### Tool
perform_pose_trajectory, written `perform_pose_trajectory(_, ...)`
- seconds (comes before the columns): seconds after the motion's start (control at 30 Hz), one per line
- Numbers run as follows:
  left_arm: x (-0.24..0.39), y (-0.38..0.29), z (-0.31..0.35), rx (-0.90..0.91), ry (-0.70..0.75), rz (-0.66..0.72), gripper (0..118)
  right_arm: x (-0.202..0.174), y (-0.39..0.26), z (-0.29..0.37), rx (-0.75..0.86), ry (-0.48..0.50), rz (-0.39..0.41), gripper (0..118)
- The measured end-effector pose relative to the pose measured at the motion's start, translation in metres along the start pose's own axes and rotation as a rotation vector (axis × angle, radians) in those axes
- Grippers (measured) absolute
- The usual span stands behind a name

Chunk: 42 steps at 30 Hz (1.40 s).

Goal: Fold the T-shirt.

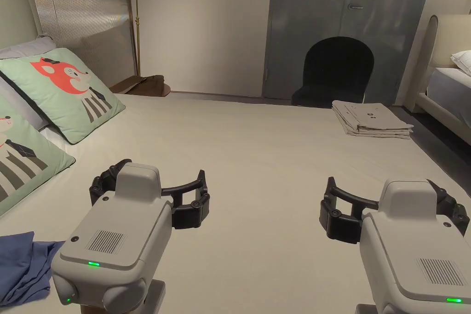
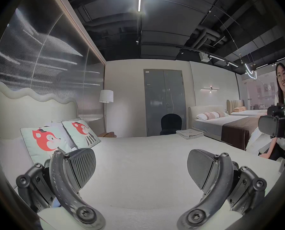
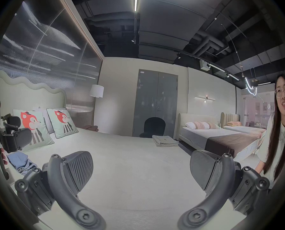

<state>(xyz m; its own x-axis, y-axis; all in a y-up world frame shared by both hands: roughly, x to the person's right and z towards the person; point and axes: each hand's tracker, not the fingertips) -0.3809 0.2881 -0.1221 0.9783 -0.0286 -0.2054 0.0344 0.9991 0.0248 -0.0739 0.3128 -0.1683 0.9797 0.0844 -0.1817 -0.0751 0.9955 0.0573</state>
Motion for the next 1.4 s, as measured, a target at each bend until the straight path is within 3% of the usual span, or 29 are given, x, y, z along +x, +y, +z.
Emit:
perform_pose_trajectory(1.23,-0.004,-0.002,-0.001,-0.004,0.007,0.010,110,-0.001,-0.001,-0.002,-0.008,-0.002,-0.001,115)
perform_pose_trajectory(1.4,-0.005,-0.002,-0.001,-0.008,0.005,0.009,110,-0.003,0.001,-0.011,-0.130,-0.025,-0.028,115)
